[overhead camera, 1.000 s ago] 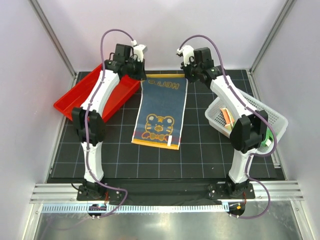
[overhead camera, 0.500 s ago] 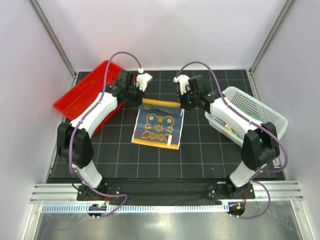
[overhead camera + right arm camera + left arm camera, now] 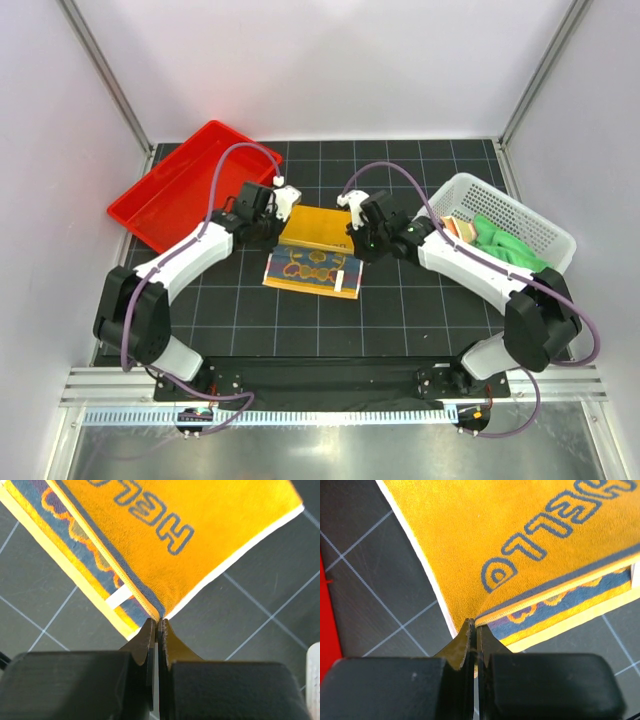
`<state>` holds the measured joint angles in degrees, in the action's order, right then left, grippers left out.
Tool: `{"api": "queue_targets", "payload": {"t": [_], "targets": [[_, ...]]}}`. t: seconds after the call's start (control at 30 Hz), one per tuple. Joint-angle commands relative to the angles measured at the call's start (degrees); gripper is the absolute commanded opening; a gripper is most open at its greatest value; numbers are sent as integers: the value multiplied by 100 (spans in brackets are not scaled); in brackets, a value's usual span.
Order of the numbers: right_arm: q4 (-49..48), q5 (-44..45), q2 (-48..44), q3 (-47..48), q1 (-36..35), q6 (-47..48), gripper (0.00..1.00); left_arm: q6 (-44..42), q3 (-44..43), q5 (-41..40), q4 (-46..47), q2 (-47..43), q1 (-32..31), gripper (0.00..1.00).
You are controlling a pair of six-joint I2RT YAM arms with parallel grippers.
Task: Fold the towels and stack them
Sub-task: Fold the towel
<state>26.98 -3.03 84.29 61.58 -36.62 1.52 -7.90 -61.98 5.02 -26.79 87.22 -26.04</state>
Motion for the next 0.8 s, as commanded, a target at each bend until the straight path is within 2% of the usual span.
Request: {"api": "queue_targets", "payload": {"t": [0.0,0.47,0.5,0.57,0.6,0.67,0.7,0.77], "targets": [[53,276,-387,-155,-47,-345,1,280,158,-326,332,-276,3,0],[-369,153,-642,-1016,-381,-1083,1,588,554,-458,279,-399,-147,1],[-352,179,-607,-1043,-398,-1144,1,649,581,-666,262,-399,-182,10],[-308,206,-554,-1095,-442,-1163,2,763,651,-948,183,-460,-234,19],[-290,223,-563,-1148,-460,-1180,2,842,686,-1019,174,-512,-252,29],[-299,250,-615,-1192,-469,-1206,2,1105,704,-1352,104,-653,-261,37],[-290,233,-633,-1218,-477,-1241,2,1385,704,-1424,95,-715,-252,45],[-290,136,-607,-1227,-495,-1294,2,1694,626,-1634,-132,-812,-261,53]]}}
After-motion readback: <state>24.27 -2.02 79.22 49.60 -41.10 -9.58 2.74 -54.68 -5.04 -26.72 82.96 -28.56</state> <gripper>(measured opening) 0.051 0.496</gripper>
